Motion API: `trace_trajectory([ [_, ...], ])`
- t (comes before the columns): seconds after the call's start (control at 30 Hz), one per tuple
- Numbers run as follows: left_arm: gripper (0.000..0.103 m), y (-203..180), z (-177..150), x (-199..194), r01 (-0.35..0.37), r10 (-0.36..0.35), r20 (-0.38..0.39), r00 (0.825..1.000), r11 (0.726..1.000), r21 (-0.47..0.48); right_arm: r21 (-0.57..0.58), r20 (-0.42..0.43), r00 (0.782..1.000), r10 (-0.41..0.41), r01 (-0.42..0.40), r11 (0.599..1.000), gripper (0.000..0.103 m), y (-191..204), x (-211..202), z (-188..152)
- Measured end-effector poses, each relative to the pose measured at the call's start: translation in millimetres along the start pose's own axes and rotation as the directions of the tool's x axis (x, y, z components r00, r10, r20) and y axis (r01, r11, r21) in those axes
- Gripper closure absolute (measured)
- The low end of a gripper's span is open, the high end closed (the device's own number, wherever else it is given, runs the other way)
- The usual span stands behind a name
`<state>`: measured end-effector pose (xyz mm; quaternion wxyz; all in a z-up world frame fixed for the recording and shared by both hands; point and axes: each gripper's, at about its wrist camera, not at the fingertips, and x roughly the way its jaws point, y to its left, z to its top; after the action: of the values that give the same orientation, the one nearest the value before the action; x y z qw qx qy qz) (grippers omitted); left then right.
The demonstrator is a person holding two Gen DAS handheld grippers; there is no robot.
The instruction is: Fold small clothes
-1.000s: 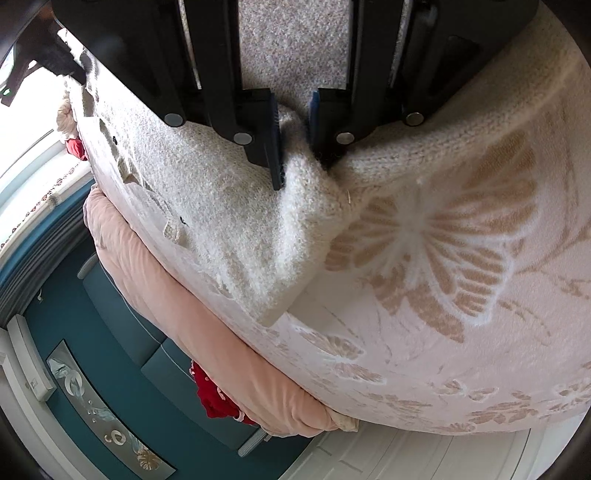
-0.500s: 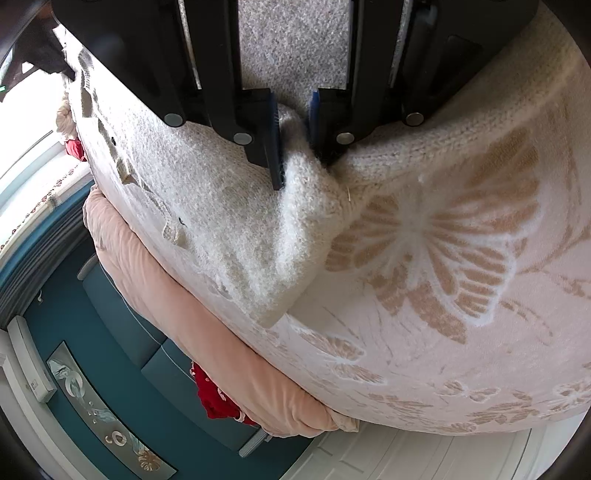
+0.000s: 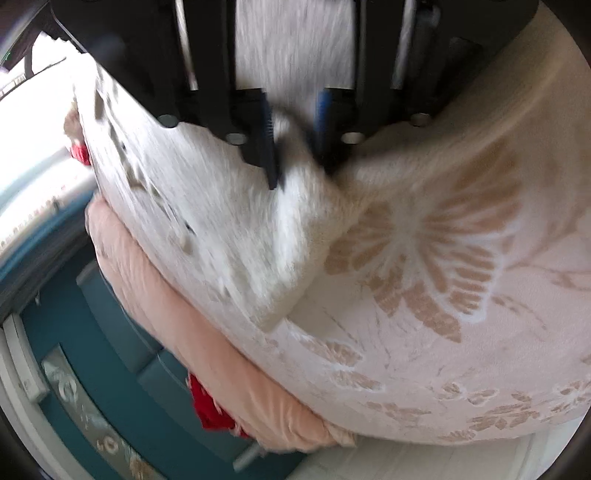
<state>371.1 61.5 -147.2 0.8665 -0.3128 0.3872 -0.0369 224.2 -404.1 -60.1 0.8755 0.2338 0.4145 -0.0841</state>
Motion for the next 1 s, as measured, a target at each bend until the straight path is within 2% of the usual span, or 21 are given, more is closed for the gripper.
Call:
trace_trajectory([
  [0.03, 0.056, 2.7, -2.9, -21.0, 0.016, -0.016, -0.028, 0.999, 1.0, 0.009, 0.004, 0.0, 1.0, -0.016, 0.016, 1.0, 0.055, -12.0, -16.9, -11.4],
  [0.07, 0.034, 5.8, -6.0, -36.7, 0.025, -0.025, -0.035, 0.999, 1.0, 0.009, 0.006, -0.003, 0.999, -0.033, 0.033, 0.999, 0.051, -29.4, -35.5, -25.5],
  [0.13, 0.013, 21.2, -18.7, -93.3, 0.042, -0.042, -0.019, 0.999, 0.999, 0.016, 0.005, -0.033, 0.997, -0.071, 0.072, 0.997, 0.049, -60.9, -74.9, -65.8],
  [0.17, 0.01, 34.8, -27.8, -127.0, 0.052, -0.051, -0.009, 0.999, 0.999, 0.016, 0.013, -0.052, 0.995, -0.085, 0.086, 0.996, 0.048, -69.9, -87.0, -84.4],
  [0.2, 0.009, 44.7, -34.1, -144.8, 0.053, -0.052, -0.016, 0.998, 0.999, 0.013, 0.03, -0.075, 0.993, -0.088, 0.091, 0.995, 0.047, -80.3, -100.7, -105.7],
  [0.27, 0.008, 74.5, -52.6, -178.9, 0.019, -0.02, -0.072, 0.997, 1.0, -0.014, 0.084, -0.12, 0.991, -0.059, 0.069, 0.994, 0.045, -93.6, -119.2, -141.4],
  [0.33, 0.008, 98.0, -67.7, -193.5, -0.018, 0.01, -0.121, 0.993, 0.998, -0.067, 0.13, -0.152, 0.988, -0.016, 0.036, 0.991, 0.043, -99.2, -122.7, -164.9],
  [0.4, 0.008, 118.6, -85.1, -202.9, -0.017, -0.008, -0.158, 0.987, 0.988, -0.155, 0.15, -0.185, 0.983, 0.015, 0.013, 0.989, 0.042, -90.1, -113.2, -179.0],
  [0.47, 0.006, 121.0, -95.5, -211.9, 0.008, -0.033, -0.129, 0.991, 0.983, -0.185, 0.17, -0.209, 0.976, 0.063, -0.027, 0.985, 0.039, -80.2, -100.1, -185.8],
  [0.5, 0.005, 114.8, -99.6, -211.0, 0.008, -0.034, -0.141, 0.989, 0.984, -0.177, 0.174, -0.205, 0.976, 0.067, -0.031, 0.984, 0.034, -75.2, -96.5, -188.9],
  [0.57, 0.005, 103.0, -104.4, -202.3, 0.014, -0.042, -0.179, 0.983, 0.988, -0.154, 0.175, -0.18, 0.979, 0.097, -0.065, 0.983, 0.033, -64.6, -89.4, -187.1],
  [0.7, 0.005, 81.3, -110.4, -188.6, -0.024, 0.007, -0.209, 0.978, 0.997, -0.078, 0.188, -0.155, 0.986, 0.066, -0.036, 0.982, 0.032, -52.2, -74.4, -179.3],
  [0.73, 0.012, 77.0, -110.7, -185.3, -0.025, 0.009, -0.22, 0.975, 0.997, -0.069, 0.19, -0.152, 0.986, 0.062, -0.032, 0.981, 0.047, -50.2, -74.6, -177.8],
  [0.77, 0.041, 72.5, -109.7, -181.7, -0.024, 0.009, -0.237, 0.972, 0.998, -0.063, 0.182, -0.15, 0.986, 0.067, -0.039, 0.982, 0.07, -47.1, -75.0, -175.7],
  [0.8, 0.06, 69.7, -108.5, -178.9, -0.015, -0.001, -0.258, 0.966, 0.998, -0.059, 0.176, -0.161, 0.984, 0.074, -0.046, 0.983, 0.091, -43.9, -73.2, -172.7],
  [0.83, 0.096, 67.9, -107.1, -176.5, -0.021, 0.003, -0.283, 0.959, 0.998, -0.058, 0.187, -0.178, 0.98, 0.092, -0.059, 0.981, 0.092, -43.4, -72.0, -171.2],
  [0.87, 0.095, 67.1, -104.8, -175.6, -0.029, 0.007, -0.299, 0.954, 0.997, -0.069, 0.197, -0.165, 0.982, 0.097, -0.064, 0.978, 0.093, -45.2, -76.3, -168.0],
  [0.93, 0.096, 71.4, -98.9, -189.4, -0.022, -0.011, -0.269, 0.963, 0.993, -0.118, 0.197, -0.137, 0.984, 0.116, -0.088, 0.977, 0.093, -41.5, -88.1, -160.9],
  [1.0, 0.097, 68.9, -90.7, -209.6, -0.016, -0.01, -0.233, 0.972, 0.994, -0.111, 0.179, -0.115, 0.983, 0.141, -0.119, 0.977, 0.094, -37.4, -105.6, -152.4],
])
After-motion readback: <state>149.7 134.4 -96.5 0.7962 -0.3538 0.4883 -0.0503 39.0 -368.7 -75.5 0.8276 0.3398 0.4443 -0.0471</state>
